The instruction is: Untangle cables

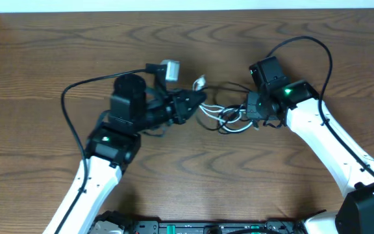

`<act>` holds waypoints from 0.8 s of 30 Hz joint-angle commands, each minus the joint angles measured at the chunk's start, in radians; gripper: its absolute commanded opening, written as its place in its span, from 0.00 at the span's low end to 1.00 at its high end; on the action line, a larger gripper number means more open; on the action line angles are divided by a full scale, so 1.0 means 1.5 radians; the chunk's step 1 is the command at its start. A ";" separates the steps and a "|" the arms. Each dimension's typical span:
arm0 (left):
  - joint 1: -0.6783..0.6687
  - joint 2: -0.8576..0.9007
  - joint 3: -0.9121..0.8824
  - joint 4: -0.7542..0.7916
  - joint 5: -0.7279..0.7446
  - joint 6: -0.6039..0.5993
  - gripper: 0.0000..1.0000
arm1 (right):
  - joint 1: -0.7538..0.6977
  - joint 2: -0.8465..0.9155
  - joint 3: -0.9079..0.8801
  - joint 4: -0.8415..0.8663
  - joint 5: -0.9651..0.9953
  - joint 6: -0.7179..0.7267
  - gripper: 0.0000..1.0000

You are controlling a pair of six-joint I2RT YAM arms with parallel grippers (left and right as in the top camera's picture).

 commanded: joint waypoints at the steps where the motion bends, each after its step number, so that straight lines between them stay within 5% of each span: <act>1: 0.079 -0.020 0.010 -0.052 0.003 0.095 0.08 | -0.039 -0.001 -0.007 -0.023 0.119 0.036 0.01; 12: 0.302 -0.020 0.009 -0.111 -0.001 0.153 0.08 | -0.125 -0.001 -0.007 -0.043 0.111 0.036 0.01; 16: 0.318 -0.020 0.009 -0.120 0.002 0.153 0.10 | -0.125 -0.002 -0.007 -0.016 -0.031 0.005 0.01; 18: 0.306 -0.017 0.009 -0.140 0.002 0.153 0.25 | -0.120 -0.001 -0.007 0.021 -0.220 -0.108 0.01; 21: 0.276 -0.009 0.003 -0.163 0.002 0.153 0.71 | -0.105 -0.001 -0.007 0.056 -0.488 -0.227 0.01; 24: 0.226 0.006 -0.004 -0.183 0.002 0.153 0.76 | -0.083 -0.001 -0.007 0.060 -0.569 -0.247 0.01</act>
